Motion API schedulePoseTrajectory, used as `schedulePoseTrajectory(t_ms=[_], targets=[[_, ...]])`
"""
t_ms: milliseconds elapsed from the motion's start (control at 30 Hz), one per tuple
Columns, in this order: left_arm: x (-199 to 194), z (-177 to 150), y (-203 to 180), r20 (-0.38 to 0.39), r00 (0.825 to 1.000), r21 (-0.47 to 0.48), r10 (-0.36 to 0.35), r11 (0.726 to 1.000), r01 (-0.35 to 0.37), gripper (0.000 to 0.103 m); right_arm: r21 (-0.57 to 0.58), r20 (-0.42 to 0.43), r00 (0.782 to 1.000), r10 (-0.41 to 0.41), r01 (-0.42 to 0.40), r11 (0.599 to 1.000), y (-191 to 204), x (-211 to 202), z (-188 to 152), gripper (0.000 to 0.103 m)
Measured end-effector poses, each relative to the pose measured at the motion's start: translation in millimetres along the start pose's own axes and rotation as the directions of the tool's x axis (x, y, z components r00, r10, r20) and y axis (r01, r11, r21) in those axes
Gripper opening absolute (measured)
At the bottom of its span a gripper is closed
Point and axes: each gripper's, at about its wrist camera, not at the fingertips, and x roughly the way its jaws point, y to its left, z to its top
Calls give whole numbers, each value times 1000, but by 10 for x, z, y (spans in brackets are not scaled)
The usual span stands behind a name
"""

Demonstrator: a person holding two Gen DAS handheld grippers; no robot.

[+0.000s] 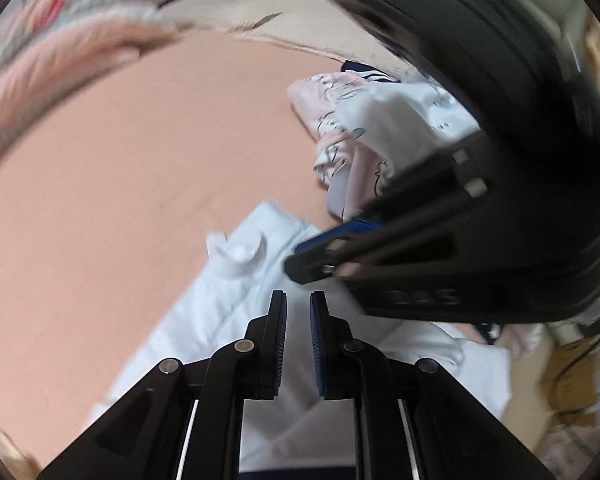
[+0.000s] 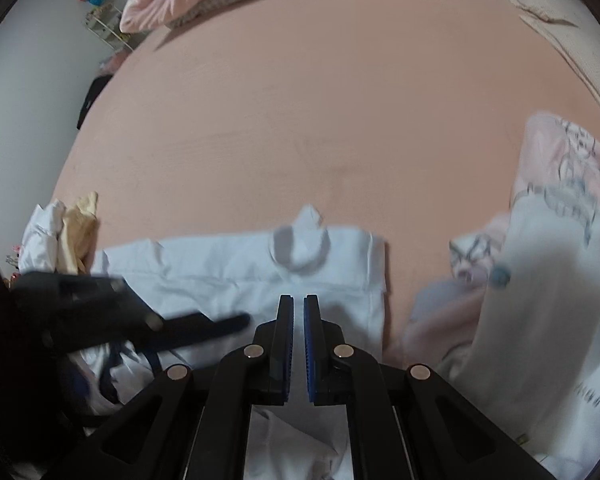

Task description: Fold clothes

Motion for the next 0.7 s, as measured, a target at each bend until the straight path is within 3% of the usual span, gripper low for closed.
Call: schedulePoseTrajectory(t_ms=[100,333,467,567,633,700], targets=[[-32,-56,202,-2,998,-79,-60,995,60,10,8,-24,1000,-13,13,1000,-42,68,-95,4],[-101,-135,521,12,992,-209,-129,969,129,10,44,-47,999,-17,19,999,-123,117,-234,4],[-174,-202,673,48,976,-351,-214,911,217,11,86,-36,999,3,0,996,-164,65,-205,4],[-186,-172,760,44,975,-437,-220,873,216,14,135,-34,999,6,-1,991,-228,61,-193,4],[-129,-85,814,17,982,-462,-190,869,176,32,204,-18,1000,17,-13,979,-284,32,-188,4],[-99,-21,821,6,984,-480,-177,863,158,43,289,13,999,48,-50,956,-348,-13,-183,17]])
